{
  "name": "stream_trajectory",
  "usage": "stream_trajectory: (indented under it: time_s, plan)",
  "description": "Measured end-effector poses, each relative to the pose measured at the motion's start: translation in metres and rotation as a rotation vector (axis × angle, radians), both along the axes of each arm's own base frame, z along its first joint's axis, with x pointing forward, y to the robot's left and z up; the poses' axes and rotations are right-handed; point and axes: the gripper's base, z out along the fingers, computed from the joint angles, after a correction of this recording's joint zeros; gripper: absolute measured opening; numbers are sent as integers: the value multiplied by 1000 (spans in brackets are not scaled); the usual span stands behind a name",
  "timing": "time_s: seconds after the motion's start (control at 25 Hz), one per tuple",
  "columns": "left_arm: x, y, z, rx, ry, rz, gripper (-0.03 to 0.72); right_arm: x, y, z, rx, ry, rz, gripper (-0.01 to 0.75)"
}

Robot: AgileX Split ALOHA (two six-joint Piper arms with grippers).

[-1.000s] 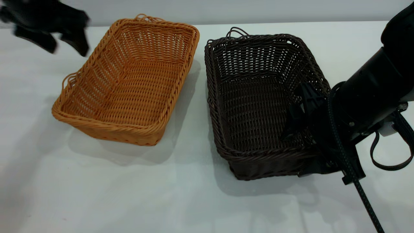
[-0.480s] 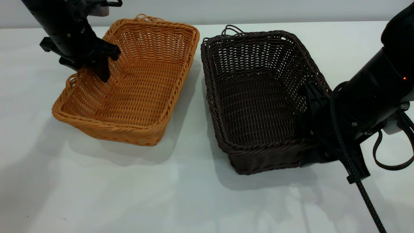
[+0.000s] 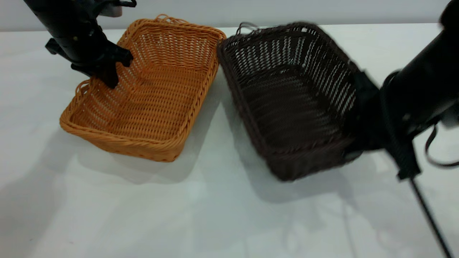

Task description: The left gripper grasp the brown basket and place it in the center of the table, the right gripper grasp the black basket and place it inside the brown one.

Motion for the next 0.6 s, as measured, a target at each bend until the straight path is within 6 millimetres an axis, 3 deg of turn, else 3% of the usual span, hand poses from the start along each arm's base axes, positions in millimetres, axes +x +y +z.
stream_trajectory:
  time_s: [0.24, 0.36, 0.6]
  plan:
    - [1, -3, 1, 68, -40, -257, 85, 29, -48, 32, 20, -165, 162, 81]
    - [2, -14, 2, 98, -84, -400, 85, 48, -66, 49, 76, -241, 288, 81]
    - [-7, -76, 5, 213, -238, -854, 85, 79, -97, 87, 89, -289, 529, 81]
